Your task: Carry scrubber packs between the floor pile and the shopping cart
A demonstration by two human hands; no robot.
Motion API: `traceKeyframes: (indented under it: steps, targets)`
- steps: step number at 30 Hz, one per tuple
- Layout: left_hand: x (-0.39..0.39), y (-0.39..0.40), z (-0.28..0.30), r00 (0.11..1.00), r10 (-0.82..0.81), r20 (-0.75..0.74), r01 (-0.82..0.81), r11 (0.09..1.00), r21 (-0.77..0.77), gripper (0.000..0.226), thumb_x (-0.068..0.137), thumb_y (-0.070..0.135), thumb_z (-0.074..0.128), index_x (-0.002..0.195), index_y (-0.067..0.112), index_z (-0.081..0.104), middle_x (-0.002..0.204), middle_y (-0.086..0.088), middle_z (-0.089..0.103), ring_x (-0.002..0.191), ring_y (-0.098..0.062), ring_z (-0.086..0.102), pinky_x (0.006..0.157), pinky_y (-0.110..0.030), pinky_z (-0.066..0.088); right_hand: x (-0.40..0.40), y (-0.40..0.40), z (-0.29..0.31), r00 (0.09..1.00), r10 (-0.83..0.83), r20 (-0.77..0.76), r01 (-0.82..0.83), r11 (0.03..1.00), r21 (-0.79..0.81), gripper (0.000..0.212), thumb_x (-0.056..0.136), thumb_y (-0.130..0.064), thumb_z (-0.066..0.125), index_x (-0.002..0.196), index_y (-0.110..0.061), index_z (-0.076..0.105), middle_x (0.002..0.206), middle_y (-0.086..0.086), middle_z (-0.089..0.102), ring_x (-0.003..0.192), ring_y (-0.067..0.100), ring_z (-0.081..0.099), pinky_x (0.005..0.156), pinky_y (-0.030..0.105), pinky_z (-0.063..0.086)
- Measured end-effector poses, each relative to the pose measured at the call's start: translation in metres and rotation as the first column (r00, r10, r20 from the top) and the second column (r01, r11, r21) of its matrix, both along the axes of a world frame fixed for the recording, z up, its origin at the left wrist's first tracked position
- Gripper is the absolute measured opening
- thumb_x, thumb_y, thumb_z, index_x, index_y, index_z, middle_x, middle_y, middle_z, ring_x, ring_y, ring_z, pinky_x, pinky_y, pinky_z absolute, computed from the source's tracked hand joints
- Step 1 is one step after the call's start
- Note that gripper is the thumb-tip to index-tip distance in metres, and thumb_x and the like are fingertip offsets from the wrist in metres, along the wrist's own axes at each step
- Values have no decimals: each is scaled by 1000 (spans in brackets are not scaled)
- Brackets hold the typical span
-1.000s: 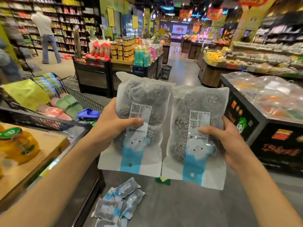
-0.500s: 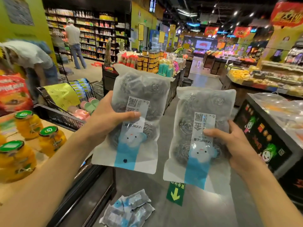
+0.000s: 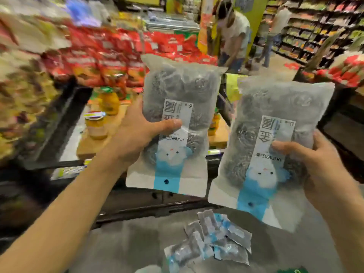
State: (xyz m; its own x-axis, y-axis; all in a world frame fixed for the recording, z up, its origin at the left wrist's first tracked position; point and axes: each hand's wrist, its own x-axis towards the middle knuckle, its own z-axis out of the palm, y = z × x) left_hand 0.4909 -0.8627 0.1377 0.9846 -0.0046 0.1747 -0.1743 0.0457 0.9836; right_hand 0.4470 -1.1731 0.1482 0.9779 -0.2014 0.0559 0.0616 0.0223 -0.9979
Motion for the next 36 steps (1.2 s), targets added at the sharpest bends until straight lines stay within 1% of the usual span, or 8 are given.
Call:
traceKeyframes:
  steps: [7,11,14,18,20,24,33,36]
  targets:
    - [-119,125,-13,867,498,-30,-496,867,47,74,62,11,87,130,13,57,109,-2,79,99,-20,77,76,-34,63,41,140,-23,874,483,-51,-482,876,20,55,59,-12,77,113,-18,67,101,5,80,82,24,78,64,38,64]
    - [-182,182,-34,688,722,-76,-720,692,50,71,64,11,87,129,13,59,108,-3,79,97,-22,77,77,-38,64,43,236,-33,728,680,-88,-678,733,54,65,59,-11,79,123,-16,64,106,7,79,90,30,78,74,47,64]
    - [-221,227,-48,533,837,-125,-842,539,22,70,62,11,88,126,13,60,103,-1,80,94,-21,78,73,-36,64,38,314,-39,620,777,-107,-775,628,71,56,59,-10,79,113,-18,67,102,9,79,88,32,78,75,48,62]
    - [-266,295,-62,403,903,-149,-913,407,-7,51,72,4,84,117,16,64,99,1,81,91,-19,78,68,-29,62,24,429,-46,465,876,-127,-879,474,55,59,58,-10,79,116,-17,66,98,7,80,82,28,79,63,39,63]
    - [-284,332,-67,326,932,-158,-945,327,-21,59,61,18,88,114,23,62,101,3,80,94,-19,77,73,-35,62,17,488,-49,394,908,-142,-913,404,53,65,59,-10,79,122,-14,62,101,8,80,86,30,78,69,43,63]
    - [-312,410,-71,192,962,-195,-981,187,-44,81,45,31,91,121,22,61,106,0,79,99,-23,76,82,-46,60,7,603,-50,275,948,-162,-959,283,28,49,68,-3,77,113,-17,64,101,9,80,86,31,78,68,42,65]
    - [-343,553,-78,-27,970,-240,-999,-33,-20,76,54,24,90,124,16,60,105,0,80,96,-23,77,76,-42,63,-1,812,-48,29,984,-174,-999,35,31,48,72,-2,74,115,-21,64,100,3,80,85,24,78,60,30,61]
    - [-339,589,-84,-103,958,-268,-994,-107,1,71,57,22,90,121,19,60,104,1,80,94,-23,78,77,-44,62,8,874,-54,-58,982,-182,-998,-60,-4,55,71,-3,75,122,-19,64,108,3,79,94,25,78,74,41,61]
